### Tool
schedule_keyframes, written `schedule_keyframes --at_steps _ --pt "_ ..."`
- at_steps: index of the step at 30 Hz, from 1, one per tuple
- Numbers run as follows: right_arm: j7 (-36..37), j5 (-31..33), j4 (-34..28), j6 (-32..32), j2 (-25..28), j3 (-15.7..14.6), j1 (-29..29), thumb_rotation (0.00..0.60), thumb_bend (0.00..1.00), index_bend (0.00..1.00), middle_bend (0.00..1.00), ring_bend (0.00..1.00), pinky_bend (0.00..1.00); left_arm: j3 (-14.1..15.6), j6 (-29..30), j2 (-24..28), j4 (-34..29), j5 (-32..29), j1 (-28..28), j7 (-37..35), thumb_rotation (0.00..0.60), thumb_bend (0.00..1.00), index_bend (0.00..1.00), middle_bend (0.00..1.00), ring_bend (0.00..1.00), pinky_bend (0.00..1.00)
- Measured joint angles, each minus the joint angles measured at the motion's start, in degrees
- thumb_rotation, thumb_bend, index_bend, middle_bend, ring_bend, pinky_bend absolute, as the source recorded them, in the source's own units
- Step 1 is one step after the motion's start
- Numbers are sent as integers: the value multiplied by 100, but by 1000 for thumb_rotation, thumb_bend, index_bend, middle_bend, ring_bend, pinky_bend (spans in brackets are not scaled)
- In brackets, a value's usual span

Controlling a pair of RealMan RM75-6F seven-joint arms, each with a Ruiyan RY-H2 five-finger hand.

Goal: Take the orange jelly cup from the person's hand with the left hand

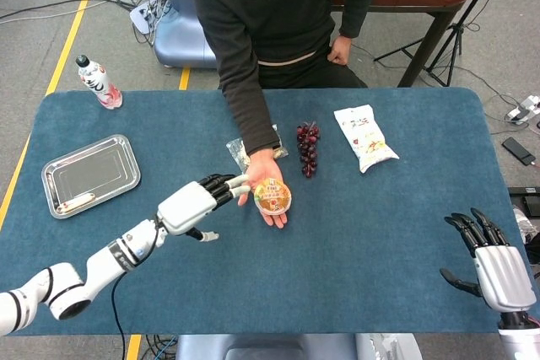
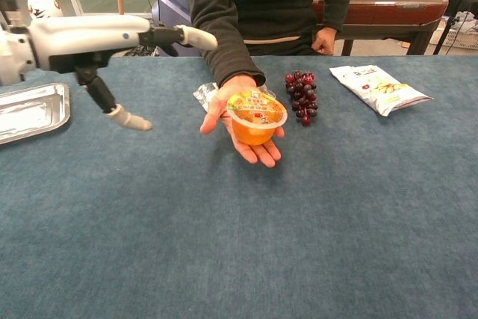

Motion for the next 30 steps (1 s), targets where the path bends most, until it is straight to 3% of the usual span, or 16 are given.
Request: schedule_keyframes --at_steps 16,30 --pt "60 58 67 -96 9 -1 35 600 111 189 166 42 176 -474 -1592 -775 559 -1727 -1415 1351 600 172 0 0 0 88" --pt "272 65 222 -15 25 -30 -30 600 111 189 166 42 176 -334 -2019 -1343 1080 -2838 -2248 2621 600 172 61 0 0 89"
